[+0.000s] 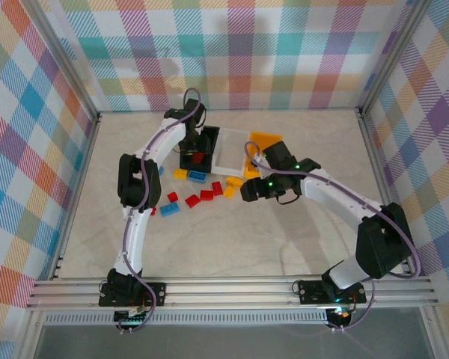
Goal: Sort the legos into containers by color
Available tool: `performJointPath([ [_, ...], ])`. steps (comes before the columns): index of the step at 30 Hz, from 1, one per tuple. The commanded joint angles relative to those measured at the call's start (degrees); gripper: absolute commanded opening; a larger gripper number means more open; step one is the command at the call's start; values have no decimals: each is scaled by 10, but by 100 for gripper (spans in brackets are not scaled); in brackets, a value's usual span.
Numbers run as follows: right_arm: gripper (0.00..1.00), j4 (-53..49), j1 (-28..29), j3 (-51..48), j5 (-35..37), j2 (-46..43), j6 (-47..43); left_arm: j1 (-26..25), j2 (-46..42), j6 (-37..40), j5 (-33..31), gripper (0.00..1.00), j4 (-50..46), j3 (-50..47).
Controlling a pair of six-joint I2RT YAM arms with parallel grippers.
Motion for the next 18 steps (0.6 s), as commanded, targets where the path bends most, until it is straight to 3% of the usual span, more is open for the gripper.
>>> performJointPath([
  [1, 73, -8, 30, 37, -10, 25, -8, 2, -69, -1, 20, 61, -9, -48],
  [5, 73, 8, 83, 61, -22, 61, -91, 2, -159, -4, 20, 68, 16, -152],
  [9, 72, 47, 136, 46, -44, 80, -321, 5, -262, -2, 4, 74, 20, -262],
  [13, 73, 76, 140, 55, -92, 106, -485, 13, -363, -5, -8, 80, 17, -367],
  [18, 75, 44, 132, 140, -104, 193, -582, 31, -467, -13, -18, 87, 12, -472],
])
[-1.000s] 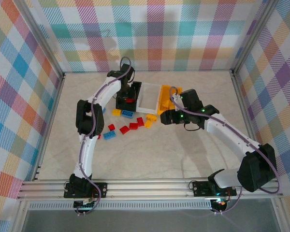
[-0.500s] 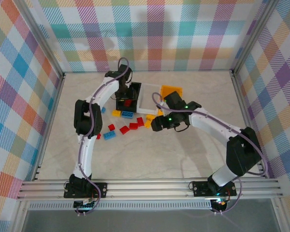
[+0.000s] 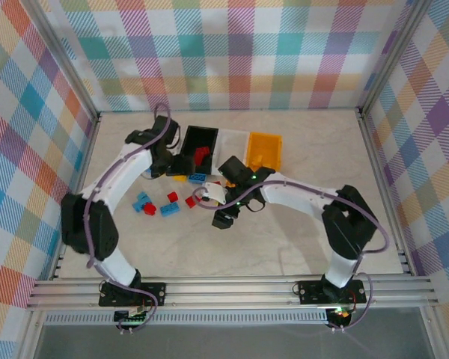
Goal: Sort the legos into containers by color
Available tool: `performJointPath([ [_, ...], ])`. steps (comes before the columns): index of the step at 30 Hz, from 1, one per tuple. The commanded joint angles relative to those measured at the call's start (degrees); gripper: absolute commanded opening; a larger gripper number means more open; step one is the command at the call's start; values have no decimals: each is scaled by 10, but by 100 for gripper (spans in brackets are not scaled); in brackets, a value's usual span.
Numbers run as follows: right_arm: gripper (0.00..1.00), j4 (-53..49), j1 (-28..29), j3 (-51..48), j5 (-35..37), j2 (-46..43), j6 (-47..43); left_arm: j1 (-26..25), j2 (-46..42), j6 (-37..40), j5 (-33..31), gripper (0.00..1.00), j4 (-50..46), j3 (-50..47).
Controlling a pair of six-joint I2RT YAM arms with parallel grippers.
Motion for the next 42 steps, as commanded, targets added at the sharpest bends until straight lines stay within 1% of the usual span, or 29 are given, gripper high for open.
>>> performJointPath([
  [1, 75, -13, -6, 70, -32, 58, -136, 19, -53, -7, -15, 89, -13, -55],
  [6, 76, -11, -11, 132, -8, 127, -159, 33, -110, -13, -12, 93, -22, -110],
  [9, 77, -21, -16, 168, 27, 163, -162, 39, -121, -11, -14, 96, -28, -119],
  [13, 77, -17, -31, 199, 55, 192, -155, 51, -122, -3, -14, 98, -31, -122],
  [19, 77, -33, -41, 239, 55, 226, -154, 69, -106, 12, -4, 100, -32, -119],
  [24, 76, -52, -40, 256, 41, 249, -152, 80, -96, 19, 5, 100, -28, -120],
  [30, 74, -70, -38, 266, 48, 264, -147, 85, -93, 28, 9, 100, -26, -124],
  [37, 67, -90, -30, 284, 63, 290, -127, 92, -95, 39, 11, 100, -27, -129],
  [42, 59, -80, -26, 286, 72, 290, -111, 95, -100, 42, 10, 100, -27, -136],
])
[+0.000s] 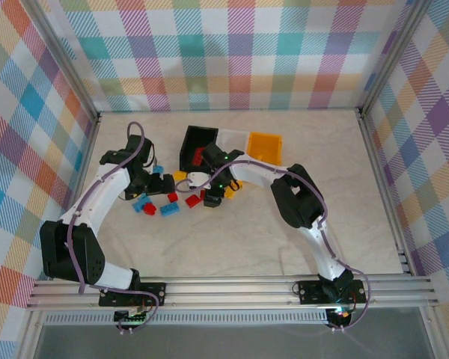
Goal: Sort the legos into containers by color
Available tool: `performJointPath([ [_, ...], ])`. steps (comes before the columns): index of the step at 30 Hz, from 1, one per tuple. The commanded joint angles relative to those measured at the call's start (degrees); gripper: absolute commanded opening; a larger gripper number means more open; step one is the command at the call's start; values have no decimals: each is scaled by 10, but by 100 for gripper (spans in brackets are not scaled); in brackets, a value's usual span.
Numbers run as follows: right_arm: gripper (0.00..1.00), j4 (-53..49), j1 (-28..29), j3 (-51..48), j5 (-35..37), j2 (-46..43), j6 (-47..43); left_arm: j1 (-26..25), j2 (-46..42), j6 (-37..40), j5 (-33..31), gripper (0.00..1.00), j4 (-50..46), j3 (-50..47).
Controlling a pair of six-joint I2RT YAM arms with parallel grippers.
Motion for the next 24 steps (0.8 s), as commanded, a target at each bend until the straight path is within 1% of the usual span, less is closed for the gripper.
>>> performJointPath([
  [1, 56, -14, 5, 16, 0, 15, 16, 9, -6, 10, 4, 100, -10, -8],
  [6, 38, -14, 6, 14, 5, 7, 20, 9, -9, 7, 6, 100, -7, -9],
  [9, 30, -3, 6, -8, 4, -14, 26, 8, -8, 5, 5, 100, -7, -6],
  [13, 26, 19, 6, -46, -7, -61, 51, 9, -11, 0, 5, 100, -4, -2],
  [18, 24, 72, 5, -87, -27, -126, 103, 9, -16, -5, 2, 100, -2, -4],
  [21, 24, 91, 1, -79, -30, -145, 121, 8, -22, -8, 2, 100, -2, -8],
  [24, 24, 103, -9, -40, -27, -142, 134, 8, -29, -11, 2, 100, -5, -12],
])
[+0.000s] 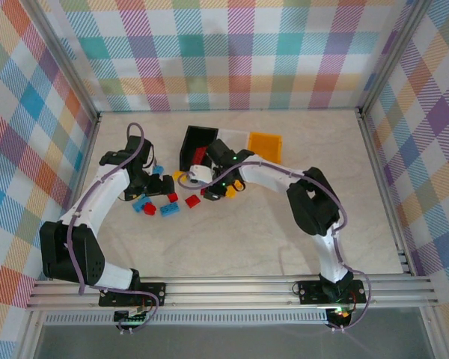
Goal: Sort the legos into containers by color
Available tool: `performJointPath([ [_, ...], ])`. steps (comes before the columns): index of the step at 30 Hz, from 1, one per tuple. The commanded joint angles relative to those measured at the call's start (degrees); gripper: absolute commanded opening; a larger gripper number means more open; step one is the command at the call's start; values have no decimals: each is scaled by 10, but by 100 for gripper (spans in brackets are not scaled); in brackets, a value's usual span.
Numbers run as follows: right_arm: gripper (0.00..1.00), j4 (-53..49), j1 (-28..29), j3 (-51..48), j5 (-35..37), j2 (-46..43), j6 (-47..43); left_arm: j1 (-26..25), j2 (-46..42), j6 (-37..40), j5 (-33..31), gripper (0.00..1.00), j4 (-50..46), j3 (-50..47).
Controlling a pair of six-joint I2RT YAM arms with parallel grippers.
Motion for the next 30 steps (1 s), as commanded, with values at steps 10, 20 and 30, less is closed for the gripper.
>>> performJointPath([
  [10, 24, 0, -46, 325, 60, 156, 79, 7, -46, -25, 34, 100, -20, -36],
  [20, 27, 30, -64, 473, 140, 301, 144, 7, -48, -36, 54, 100, -29, -57],
  [30, 57, 36, -65, 477, 115, 276, 167, 8, -28, -45, 44, 100, -20, -38],
])
